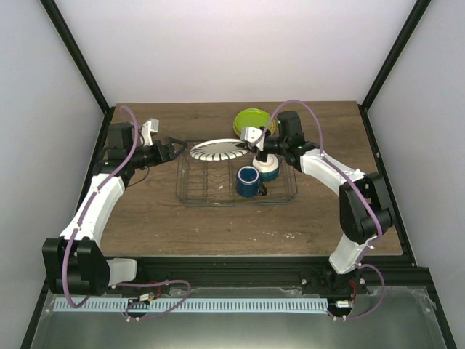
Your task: Load the mixed dishes into the dish rack
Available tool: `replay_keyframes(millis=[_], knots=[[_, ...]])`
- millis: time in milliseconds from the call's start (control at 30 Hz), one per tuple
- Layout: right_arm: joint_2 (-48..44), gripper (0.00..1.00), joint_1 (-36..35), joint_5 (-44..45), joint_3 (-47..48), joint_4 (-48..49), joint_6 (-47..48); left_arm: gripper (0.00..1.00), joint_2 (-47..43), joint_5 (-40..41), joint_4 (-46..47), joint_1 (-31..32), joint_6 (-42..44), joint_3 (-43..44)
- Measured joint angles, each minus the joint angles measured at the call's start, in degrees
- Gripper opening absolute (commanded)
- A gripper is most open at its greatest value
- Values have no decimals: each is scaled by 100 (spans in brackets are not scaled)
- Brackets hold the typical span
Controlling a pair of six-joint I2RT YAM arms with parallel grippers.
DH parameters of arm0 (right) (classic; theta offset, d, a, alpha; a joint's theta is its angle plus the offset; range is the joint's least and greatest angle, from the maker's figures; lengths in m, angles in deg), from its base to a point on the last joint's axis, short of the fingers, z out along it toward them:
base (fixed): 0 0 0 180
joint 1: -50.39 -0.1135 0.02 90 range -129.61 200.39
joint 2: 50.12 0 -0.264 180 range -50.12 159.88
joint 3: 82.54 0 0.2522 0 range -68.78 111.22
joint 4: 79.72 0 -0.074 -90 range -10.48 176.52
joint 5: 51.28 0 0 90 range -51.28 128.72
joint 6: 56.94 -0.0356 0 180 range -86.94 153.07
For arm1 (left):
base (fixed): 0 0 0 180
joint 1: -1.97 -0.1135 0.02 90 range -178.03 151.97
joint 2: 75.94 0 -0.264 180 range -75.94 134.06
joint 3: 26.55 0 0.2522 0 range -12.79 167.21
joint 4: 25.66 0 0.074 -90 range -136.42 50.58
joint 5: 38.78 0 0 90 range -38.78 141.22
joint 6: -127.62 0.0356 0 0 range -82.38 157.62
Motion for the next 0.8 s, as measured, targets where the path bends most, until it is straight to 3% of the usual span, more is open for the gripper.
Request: replay_keyframes(millis=[800], knots=[[-501, 1, -96, 651, -306, -109, -50, 87, 96, -83, 42, 0, -15, -9]])
